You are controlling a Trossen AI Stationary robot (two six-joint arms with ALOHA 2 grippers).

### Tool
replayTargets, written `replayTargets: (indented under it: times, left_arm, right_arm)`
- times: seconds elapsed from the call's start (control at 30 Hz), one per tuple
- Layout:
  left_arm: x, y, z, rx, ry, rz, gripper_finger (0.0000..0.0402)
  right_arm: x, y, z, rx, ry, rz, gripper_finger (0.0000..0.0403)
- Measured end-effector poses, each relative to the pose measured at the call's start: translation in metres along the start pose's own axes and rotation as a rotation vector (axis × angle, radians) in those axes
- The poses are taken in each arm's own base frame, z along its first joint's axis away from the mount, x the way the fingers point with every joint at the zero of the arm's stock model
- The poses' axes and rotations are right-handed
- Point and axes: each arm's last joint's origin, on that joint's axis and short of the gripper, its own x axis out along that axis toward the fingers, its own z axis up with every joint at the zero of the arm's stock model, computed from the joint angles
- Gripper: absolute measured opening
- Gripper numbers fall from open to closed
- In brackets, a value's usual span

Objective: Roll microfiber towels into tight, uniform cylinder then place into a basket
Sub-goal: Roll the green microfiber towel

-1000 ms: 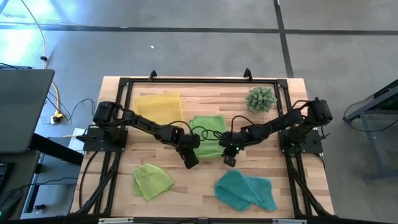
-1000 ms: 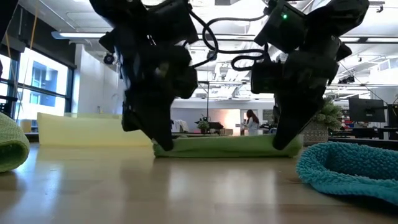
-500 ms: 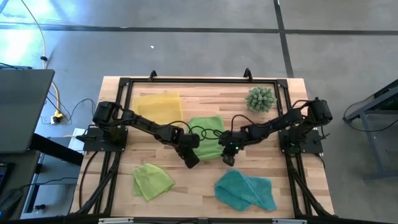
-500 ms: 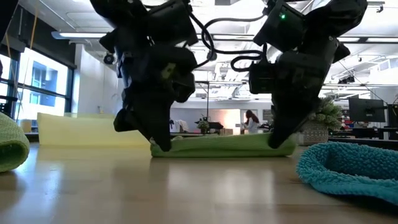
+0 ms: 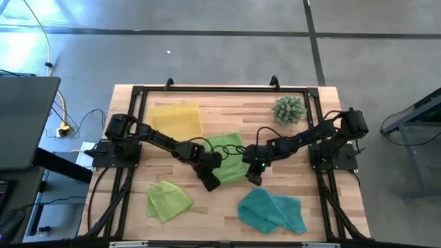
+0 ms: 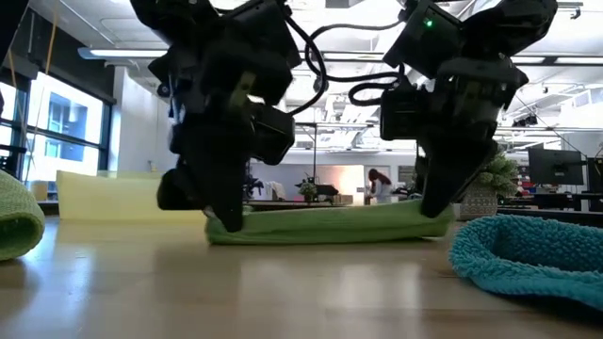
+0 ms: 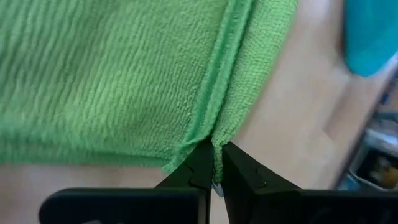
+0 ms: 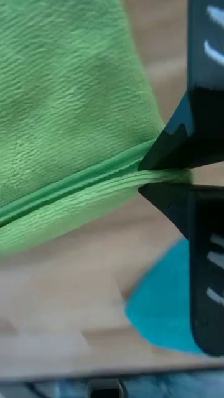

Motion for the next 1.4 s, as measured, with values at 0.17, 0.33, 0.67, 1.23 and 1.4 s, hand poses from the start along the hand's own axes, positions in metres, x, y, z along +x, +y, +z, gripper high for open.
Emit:
replayTargets:
  times: [0.17, 0.33, 0.67, 1.23, 1.4]
  left_arm:
    - [0.001, -0.005, -0.001, -0.033, 0.022, -0.054, 0.0014]
    - [-0.001, -0.002, 0.002, -0.078, 0.018, -0.057, 0.0014]
    - [-0.006, 0.0, 0.008, -0.142, 0.074, -0.133, 0.0014]
    - [-0.004, 0.01, 0.002, -0.181, -0.044, 0.12, 0.0015]
    - [-0.003, 0.009, 0.0, -0.166, -0.05, 0.133, 0.0015]
  right_arm:
    - [0.0, 0.002, 0.001, -0.006, 0.01, 0.048, 0.0003]
    - [0.0, 0.001, 0.001, -0.004, -0.001, 0.023, 0.0002]
    - [0.0, 0.001, 0.0, -0.001, 0.008, 0.042, 0.0001]
    - [-0.003, -0.009, 0.009, -0.127, -0.126, -0.169, 0.0026]
    - [-0.007, -0.01, 0.009, -0.317, -0.108, -0.193, 0.0096]
